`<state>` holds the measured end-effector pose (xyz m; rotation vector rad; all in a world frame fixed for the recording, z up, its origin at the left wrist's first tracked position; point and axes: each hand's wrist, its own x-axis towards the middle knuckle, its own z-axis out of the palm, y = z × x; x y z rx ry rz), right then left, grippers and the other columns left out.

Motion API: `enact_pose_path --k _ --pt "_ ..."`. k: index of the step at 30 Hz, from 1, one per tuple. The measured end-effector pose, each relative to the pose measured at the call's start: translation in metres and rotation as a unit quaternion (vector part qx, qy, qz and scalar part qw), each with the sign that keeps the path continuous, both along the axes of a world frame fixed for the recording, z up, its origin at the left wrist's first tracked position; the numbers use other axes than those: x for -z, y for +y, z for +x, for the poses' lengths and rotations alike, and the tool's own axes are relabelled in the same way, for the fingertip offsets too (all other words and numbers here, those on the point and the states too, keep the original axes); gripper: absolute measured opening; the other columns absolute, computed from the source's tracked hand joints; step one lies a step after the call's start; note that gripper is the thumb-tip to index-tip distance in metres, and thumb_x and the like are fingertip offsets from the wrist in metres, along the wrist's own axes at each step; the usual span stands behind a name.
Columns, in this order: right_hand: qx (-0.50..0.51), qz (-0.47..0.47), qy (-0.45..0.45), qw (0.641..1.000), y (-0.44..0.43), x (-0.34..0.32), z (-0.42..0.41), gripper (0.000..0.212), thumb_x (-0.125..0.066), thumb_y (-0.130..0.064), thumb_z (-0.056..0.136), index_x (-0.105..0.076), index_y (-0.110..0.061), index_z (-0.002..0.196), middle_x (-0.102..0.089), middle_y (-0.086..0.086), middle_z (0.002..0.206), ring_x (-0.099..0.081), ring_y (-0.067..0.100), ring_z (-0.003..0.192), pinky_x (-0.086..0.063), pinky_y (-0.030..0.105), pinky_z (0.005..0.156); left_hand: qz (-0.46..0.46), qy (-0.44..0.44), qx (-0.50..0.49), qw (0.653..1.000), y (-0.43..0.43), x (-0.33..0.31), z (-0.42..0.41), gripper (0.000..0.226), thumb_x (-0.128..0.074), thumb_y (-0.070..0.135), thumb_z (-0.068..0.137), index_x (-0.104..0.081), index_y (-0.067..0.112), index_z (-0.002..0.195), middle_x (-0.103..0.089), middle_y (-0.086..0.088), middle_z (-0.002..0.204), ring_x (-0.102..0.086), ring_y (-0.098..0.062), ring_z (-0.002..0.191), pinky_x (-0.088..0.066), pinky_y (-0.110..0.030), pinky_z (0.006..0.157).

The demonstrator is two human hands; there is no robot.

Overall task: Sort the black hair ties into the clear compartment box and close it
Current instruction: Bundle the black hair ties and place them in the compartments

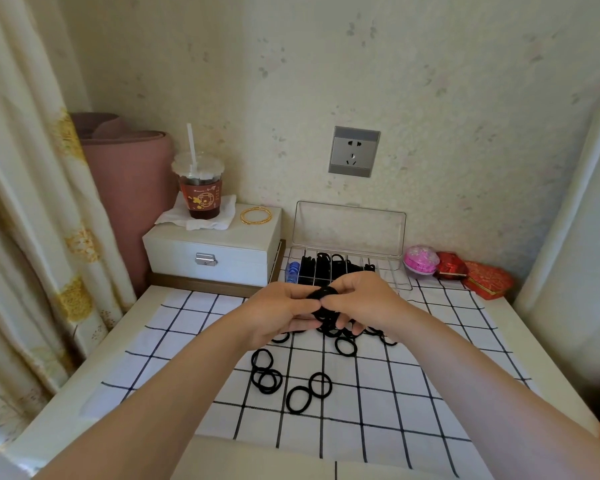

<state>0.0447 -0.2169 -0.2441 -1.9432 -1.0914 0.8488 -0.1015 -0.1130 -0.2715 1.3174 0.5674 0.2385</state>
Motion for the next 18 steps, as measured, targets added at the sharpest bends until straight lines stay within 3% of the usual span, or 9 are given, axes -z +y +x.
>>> enact_pose_path --k 5,10,14,18 --pt "-0.059 -0.026 0.106 0.992 -0.009 -0.007 0.012 0.022 -0.074 -0.025 0.089 -0.073 -0.014 0.109 -0.073 0.002 0.085 -0.068 0.014 0.072 -0.053 0.029 0.058 0.013 0.001 0.002 1.000 0.001 -0.002 -0.002 0.029 -0.058 0.003 0.096 -0.070 0.011 0.121 -0.073 -0.010 0.114 -0.069 -0.022 0.109 -0.054 -0.033 0.097" --pt "-0.024 -0.028 0.166 0.985 -0.010 -0.003 0.012 0.039 -0.075 -0.034 0.087 -0.068 -0.015 0.120 -0.072 0.009 0.114 -0.074 0.027 0.094 -0.060 0.039 0.069 0.026 -0.017 0.019 0.999 -0.001 -0.006 -0.002 0.030 -0.062 0.003 0.094 -0.072 0.018 0.117 -0.072 -0.007 0.118 -0.069 -0.021 0.109 -0.056 -0.030 0.092" --pt "-0.015 -0.020 0.240 0.970 -0.011 -0.003 0.014 0.033 -0.073 -0.023 0.089 -0.070 -0.002 0.114 -0.071 0.023 0.116 -0.072 0.026 0.086 -0.061 0.035 0.074 0.049 0.001 -0.036 0.998 -0.002 -0.008 0.002 0.032 -0.072 0.002 0.086 -0.067 0.016 0.115 -0.065 -0.013 0.119 -0.073 -0.022 0.097 -0.059 -0.028 0.084" --pt "0.046 0.002 0.281 0.959 -0.007 -0.001 0.019 0.032 -0.077 -0.019 0.085 -0.069 -0.001 0.110 -0.069 0.023 0.112 -0.074 0.026 0.087 -0.062 0.034 0.075 0.061 -0.020 -0.115 0.991 -0.006 -0.009 0.011 0.031 -0.076 0.002 0.082 -0.064 0.007 0.111 -0.066 -0.012 0.106 -0.073 -0.019 0.087 -0.058 -0.021 0.070"
